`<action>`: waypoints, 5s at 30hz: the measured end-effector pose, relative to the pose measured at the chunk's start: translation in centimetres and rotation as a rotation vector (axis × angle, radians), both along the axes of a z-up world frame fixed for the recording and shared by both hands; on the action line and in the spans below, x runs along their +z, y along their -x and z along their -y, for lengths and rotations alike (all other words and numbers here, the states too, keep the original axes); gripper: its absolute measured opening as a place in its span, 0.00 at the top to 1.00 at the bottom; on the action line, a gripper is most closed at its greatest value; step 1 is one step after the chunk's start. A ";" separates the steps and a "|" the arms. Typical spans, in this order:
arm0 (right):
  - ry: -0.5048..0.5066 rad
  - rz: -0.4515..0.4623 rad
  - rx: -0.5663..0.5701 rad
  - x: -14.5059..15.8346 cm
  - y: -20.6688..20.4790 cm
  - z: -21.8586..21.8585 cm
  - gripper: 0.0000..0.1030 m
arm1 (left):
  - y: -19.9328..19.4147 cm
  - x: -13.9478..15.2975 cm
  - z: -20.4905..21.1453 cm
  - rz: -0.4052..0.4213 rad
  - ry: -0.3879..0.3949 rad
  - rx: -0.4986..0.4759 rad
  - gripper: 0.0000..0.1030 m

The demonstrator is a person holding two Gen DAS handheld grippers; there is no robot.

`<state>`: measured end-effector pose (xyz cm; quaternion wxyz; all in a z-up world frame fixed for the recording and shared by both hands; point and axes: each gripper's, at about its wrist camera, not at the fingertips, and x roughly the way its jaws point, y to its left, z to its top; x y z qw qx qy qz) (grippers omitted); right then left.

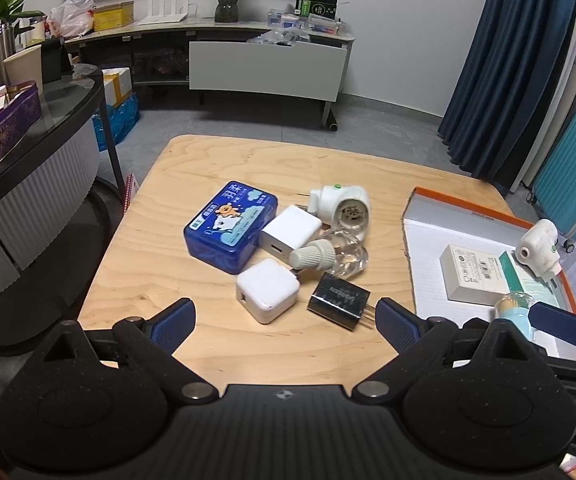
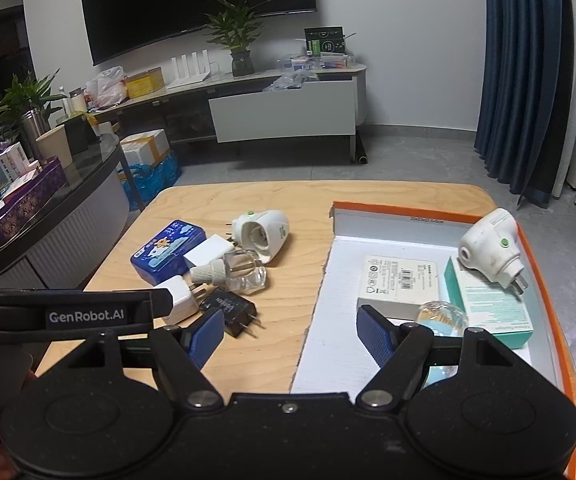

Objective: Organize rigid objects
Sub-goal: 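Withdraw both tools from the open box toward the remaining items, then grasp the blue toothbrush case with the left tool while the right tool grasps the black charger, then carry the blue case and black charger over the open box with both tools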

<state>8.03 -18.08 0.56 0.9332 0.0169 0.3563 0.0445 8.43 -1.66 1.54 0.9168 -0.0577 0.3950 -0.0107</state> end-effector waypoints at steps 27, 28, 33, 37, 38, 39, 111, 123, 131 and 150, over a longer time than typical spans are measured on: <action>-0.006 -0.041 0.049 -2.2 -1.4 -1.7 0.16 | -2.5 -2.2 -4.6 -0.022 -0.010 0.063 0.03; -0.005 -0.042 0.048 -2.3 -1.5 -1.7 0.16 | -3.0 -2.5 -4.8 -0.026 -0.022 0.062 0.03; -0.009 -0.053 0.048 -2.7 -1.7 -1.5 0.16 | -5.8 -3.3 -5.4 -0.024 -0.079 0.034 0.03; -0.001 -0.061 0.055 -3.1 -1.9 -1.6 0.16 | -8.3 -4.3 -5.4 -0.027 -0.125 -0.012 0.03; -0.002 -0.064 0.057 -3.2 -2.1 -1.5 0.16 | -9.0 -4.6 -5.3 -0.025 -0.142 -0.025 0.03; -0.001 -0.069 0.062 -3.4 -2.2 -1.6 0.16 | -9.5 -4.8 -5.2 -0.022 -0.155 -0.038 0.03; 0.002 0.035 0.016 1.2 3.5 -0.3 0.58 | 4.6 0.0 -0.6 0.100 0.033 -0.042 0.40; -0.007 0.080 -0.039 2.5 6.9 2.1 0.58 | 6.5 0.8 2.4 0.129 0.018 -0.099 0.40; -0.011 0.104 -0.080 3.0 8.3 3.6 0.58 | 7.0 1.2 4.1 0.137 0.019 -0.136 0.40; -0.016 0.152 -0.209 4.2 11.3 8.2 0.58 | 7.7 1.6 8.6 0.149 0.024 -0.235 0.40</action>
